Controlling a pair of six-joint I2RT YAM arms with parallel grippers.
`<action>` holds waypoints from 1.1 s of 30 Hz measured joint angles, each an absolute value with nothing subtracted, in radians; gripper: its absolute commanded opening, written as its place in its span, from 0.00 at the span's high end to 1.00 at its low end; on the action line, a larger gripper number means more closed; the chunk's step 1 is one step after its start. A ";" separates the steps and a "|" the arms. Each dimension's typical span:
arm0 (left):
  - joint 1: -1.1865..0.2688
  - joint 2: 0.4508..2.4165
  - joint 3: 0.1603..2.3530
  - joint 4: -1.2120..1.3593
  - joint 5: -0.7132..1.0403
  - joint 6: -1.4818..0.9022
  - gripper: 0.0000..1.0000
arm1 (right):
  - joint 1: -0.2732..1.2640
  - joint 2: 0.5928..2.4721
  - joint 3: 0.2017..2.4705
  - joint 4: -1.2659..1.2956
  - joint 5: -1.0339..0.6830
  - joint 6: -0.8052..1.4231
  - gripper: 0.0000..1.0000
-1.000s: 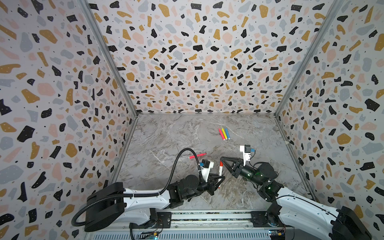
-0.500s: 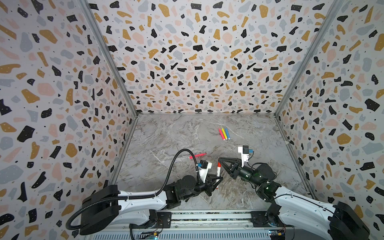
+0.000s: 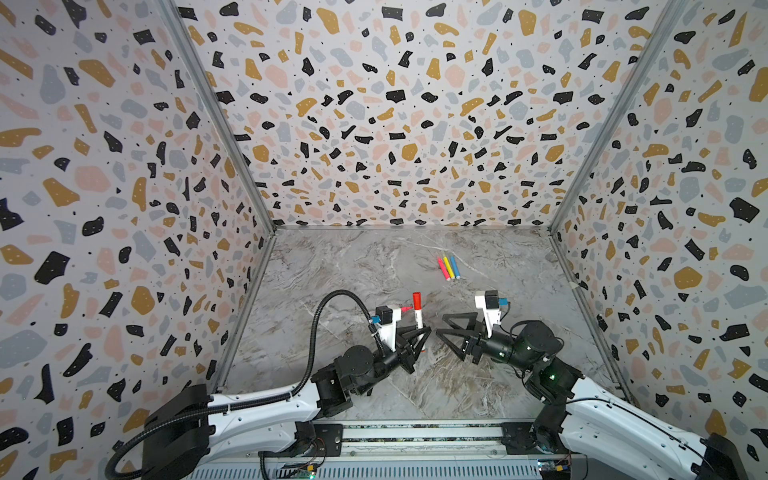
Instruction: Insert the pens into the pen caps
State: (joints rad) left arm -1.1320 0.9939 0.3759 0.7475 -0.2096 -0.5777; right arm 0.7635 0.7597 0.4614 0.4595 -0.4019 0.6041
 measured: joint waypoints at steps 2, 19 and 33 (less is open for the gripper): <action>-1.133 0.993 0.374 0.740 -0.217 -0.570 0.99 | 0.730 0.776 0.526 0.406 -0.415 0.583 0.33; -1.174 1.017 0.371 0.680 -0.269 -0.532 0.99 | 0.723 1.069 0.858 0.235 -0.554 0.458 0.47; -1.176 1.025 0.371 0.667 -0.271 -0.513 0.99 | 0.764 1.110 0.858 0.207 -0.538 0.443 0.45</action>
